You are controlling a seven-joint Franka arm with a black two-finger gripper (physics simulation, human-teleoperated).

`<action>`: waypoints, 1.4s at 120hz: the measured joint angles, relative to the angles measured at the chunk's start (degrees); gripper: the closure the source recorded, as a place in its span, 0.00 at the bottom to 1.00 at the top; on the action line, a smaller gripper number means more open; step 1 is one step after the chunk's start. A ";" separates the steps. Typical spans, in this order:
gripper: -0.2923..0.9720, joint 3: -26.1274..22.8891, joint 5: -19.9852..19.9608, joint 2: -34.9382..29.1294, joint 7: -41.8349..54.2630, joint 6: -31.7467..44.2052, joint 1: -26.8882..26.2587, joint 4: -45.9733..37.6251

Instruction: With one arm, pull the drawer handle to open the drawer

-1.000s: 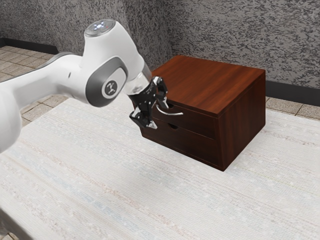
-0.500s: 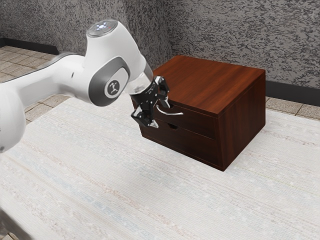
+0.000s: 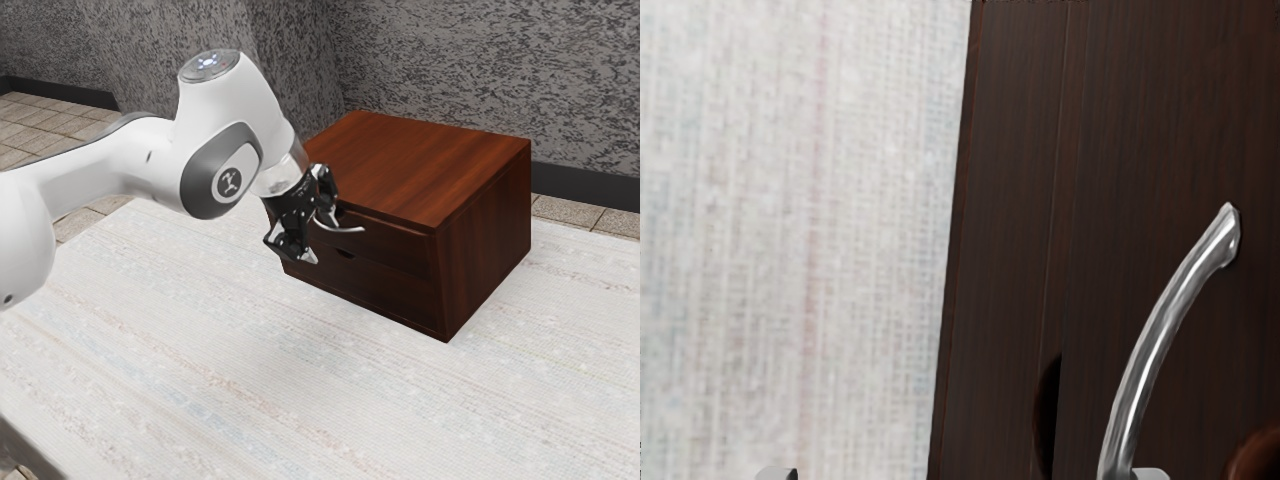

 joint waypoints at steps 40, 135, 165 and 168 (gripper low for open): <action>0.51 0.05 0.03 -0.73 0.19 -0.66 0.07 -1.02; 0.56 0.74 -0.30 -10.37 -0.16 2.02 0.01 -12.44; 0.60 0.81 -0.37 -11.62 -0.24 2.44 0.08 -14.30; 0.60 0.82 -0.37 -11.76 -0.25 2.46 0.08 -14.47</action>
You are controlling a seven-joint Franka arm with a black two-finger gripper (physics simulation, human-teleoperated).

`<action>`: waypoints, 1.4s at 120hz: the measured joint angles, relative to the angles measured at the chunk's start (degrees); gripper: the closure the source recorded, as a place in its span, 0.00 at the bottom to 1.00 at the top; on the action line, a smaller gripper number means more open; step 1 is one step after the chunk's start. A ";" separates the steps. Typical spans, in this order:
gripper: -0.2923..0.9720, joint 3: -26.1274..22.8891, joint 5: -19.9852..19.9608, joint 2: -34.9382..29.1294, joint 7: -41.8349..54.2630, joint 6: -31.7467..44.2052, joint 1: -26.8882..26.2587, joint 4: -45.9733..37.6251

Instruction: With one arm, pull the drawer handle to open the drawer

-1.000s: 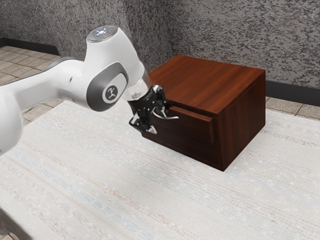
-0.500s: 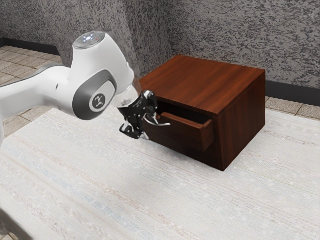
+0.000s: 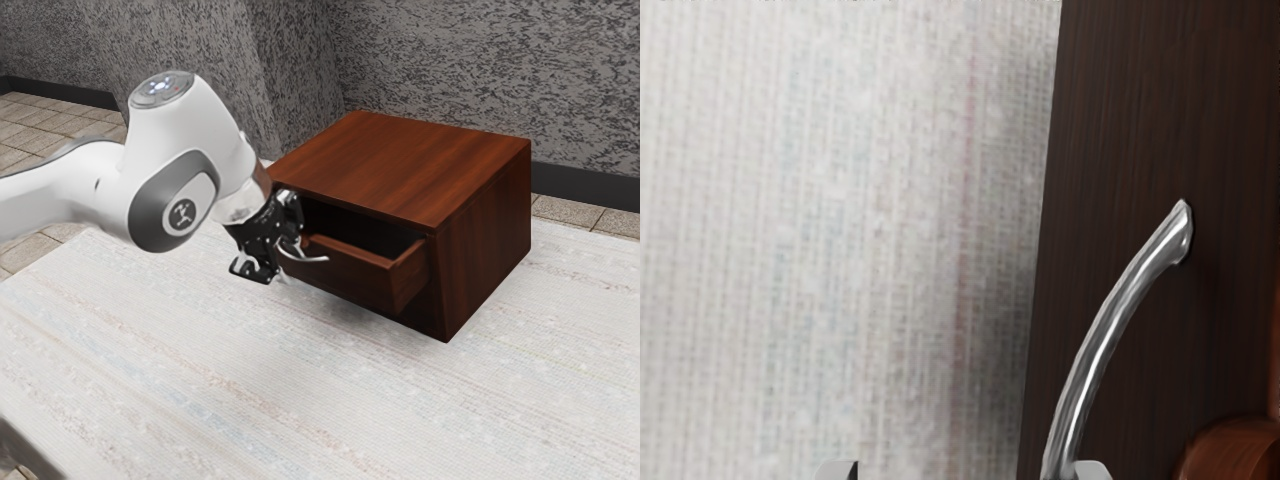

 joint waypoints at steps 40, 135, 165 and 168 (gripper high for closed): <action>0.63 -0.03 -0.04 -4.17 -0.23 0.10 0.03 -4.31; 0.63 -0.08 -0.08 -13.52 -1.63 0.19 0.28 -14.40; 0.63 -0.09 -0.01 -16.27 -1.93 0.37 0.86 -16.97; 0.63 -0.11 -0.03 -16.55 -1.96 0.37 0.86 -17.19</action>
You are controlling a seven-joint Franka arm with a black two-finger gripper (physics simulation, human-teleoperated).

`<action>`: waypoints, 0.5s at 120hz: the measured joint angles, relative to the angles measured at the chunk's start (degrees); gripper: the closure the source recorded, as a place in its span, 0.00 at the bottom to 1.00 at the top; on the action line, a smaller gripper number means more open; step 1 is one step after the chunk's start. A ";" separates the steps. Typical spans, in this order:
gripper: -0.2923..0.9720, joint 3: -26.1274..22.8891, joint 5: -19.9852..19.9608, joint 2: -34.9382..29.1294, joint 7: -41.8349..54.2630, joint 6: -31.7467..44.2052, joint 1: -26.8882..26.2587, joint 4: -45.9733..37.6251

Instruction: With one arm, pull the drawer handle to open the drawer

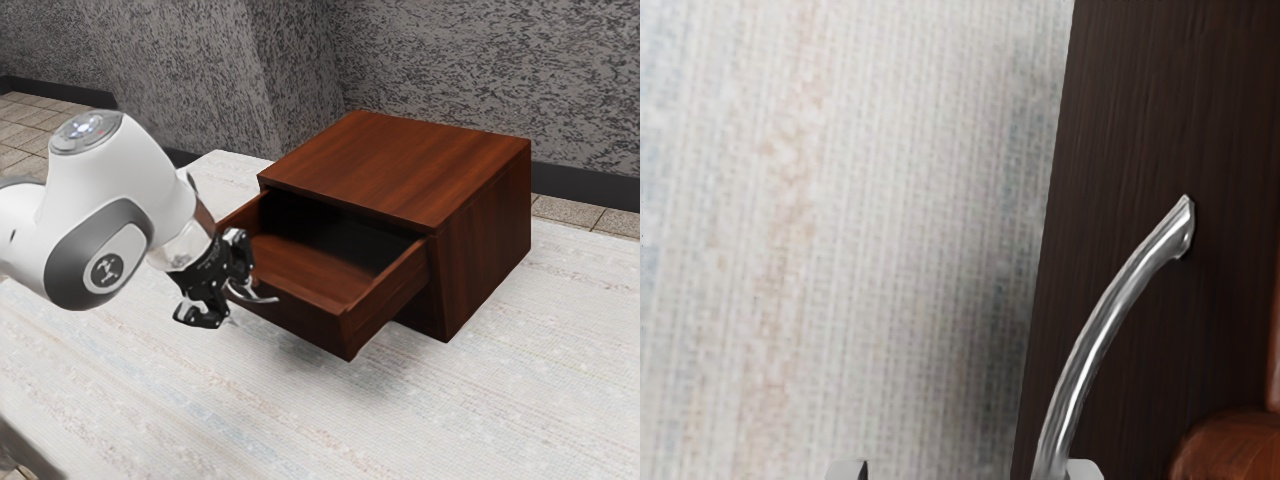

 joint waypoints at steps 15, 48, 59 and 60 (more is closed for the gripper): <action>0.63 -0.05 -0.08 -1.16 -0.11 -0.01 0.00 -1.09; 0.63 -0.06 -0.10 -2.86 -0.57 -0.07 0.07 -2.85; 0.64 -0.05 -0.10 -3.29 -0.70 -0.11 0.08 -3.24; 0.64 -0.05 -0.10 -3.33 -0.71 -0.11 0.08 -3.27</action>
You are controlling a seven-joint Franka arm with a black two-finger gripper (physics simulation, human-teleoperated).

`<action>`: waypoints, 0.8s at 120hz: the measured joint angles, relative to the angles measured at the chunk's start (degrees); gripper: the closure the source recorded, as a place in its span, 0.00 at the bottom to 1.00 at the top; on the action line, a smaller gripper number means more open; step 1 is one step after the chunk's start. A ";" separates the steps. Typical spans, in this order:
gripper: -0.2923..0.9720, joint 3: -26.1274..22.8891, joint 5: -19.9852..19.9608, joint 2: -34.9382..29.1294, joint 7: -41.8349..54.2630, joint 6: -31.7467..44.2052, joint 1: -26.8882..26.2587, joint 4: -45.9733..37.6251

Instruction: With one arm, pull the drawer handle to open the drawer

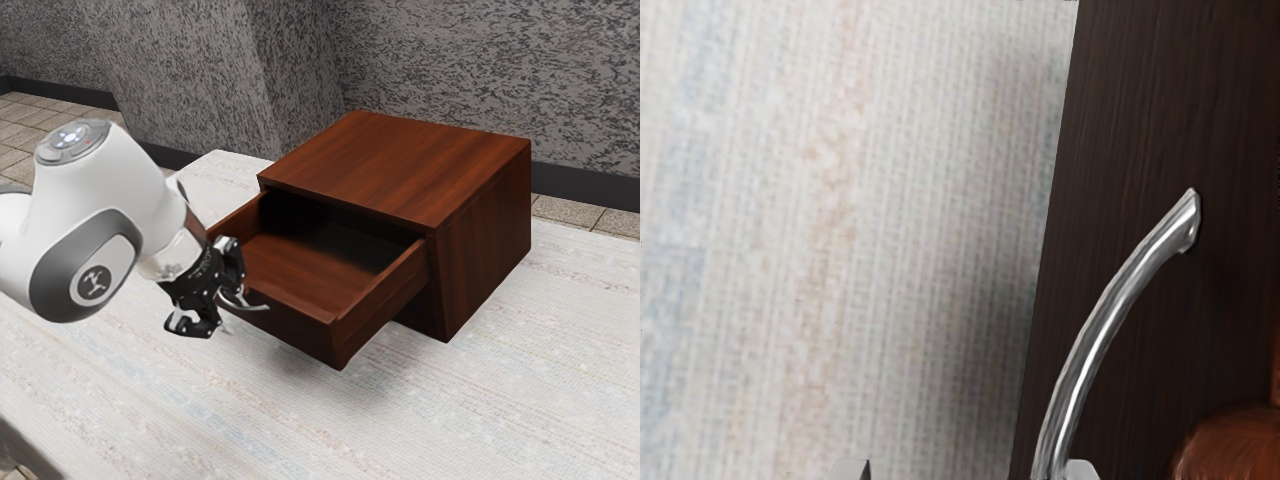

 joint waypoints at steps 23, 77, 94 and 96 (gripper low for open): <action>0.65 0.00 0.00 -0.98 -0.21 -0.10 0.01 -0.77; 0.64 0.08 0.00 -0.81 -0.47 -0.37 -0.03 -0.55; 0.63 0.08 0.00 -0.79 -0.53 -0.50 -0.02 -0.37; 0.62 0.08 0.00 -0.79 -0.54 -0.51 -0.02 -0.36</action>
